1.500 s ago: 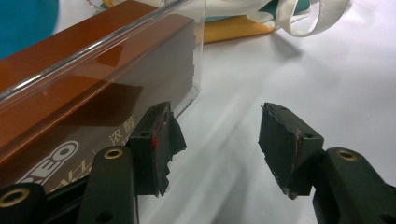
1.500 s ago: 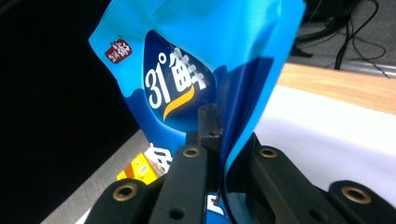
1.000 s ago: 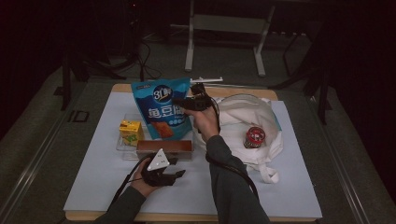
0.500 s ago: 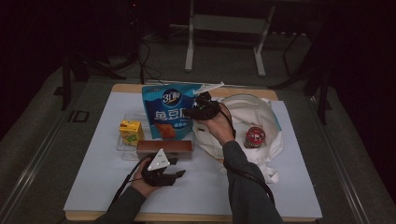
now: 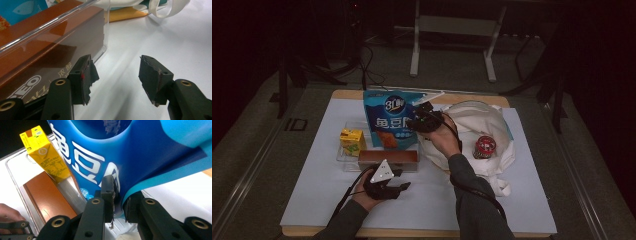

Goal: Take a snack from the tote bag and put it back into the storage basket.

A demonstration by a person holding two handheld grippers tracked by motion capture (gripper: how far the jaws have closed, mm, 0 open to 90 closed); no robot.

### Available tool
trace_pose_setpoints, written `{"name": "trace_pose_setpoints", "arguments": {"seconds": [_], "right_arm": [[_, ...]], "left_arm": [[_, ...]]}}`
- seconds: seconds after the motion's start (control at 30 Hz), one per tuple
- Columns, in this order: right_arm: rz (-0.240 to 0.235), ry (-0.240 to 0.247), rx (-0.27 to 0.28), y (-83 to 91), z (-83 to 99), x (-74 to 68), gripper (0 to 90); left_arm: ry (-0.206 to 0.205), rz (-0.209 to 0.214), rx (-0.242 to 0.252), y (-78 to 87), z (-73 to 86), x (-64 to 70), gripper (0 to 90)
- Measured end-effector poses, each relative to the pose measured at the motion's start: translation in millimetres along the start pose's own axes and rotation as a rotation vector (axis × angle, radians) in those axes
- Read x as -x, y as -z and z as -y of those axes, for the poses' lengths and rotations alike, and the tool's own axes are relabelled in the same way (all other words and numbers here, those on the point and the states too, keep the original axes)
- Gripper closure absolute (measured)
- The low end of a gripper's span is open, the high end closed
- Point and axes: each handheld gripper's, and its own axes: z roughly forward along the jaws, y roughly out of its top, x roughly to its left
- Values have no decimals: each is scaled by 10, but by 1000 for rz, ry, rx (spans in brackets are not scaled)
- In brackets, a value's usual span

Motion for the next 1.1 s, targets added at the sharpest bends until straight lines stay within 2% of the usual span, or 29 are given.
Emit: {"name": "trace_pose_setpoints", "arguments": {"seconds": [0.37, 0.53, 0.87, 0.93, 1.1], "right_arm": [[-4, -8, 17, -104, -61, -114, 813], [-1, 11, -4, -191, -163, -208, 813], [-13, 32, 3, -358, -291, -432, 810], [5, 28, 6, -378, -309, -457, 805], [15, 31, 7, -385, -316, -471, 801]], "left_arm": [[0, -1, -1, -2, -1, -1, 443], [1, 0, -2, -2, -1, -2, 442], [1, 2, 0, -3, -1, 1, 442], [1, 2, 0, -3, -1, 0, 442], [2, 2, 0, -3, -1, 0, 441]]}}
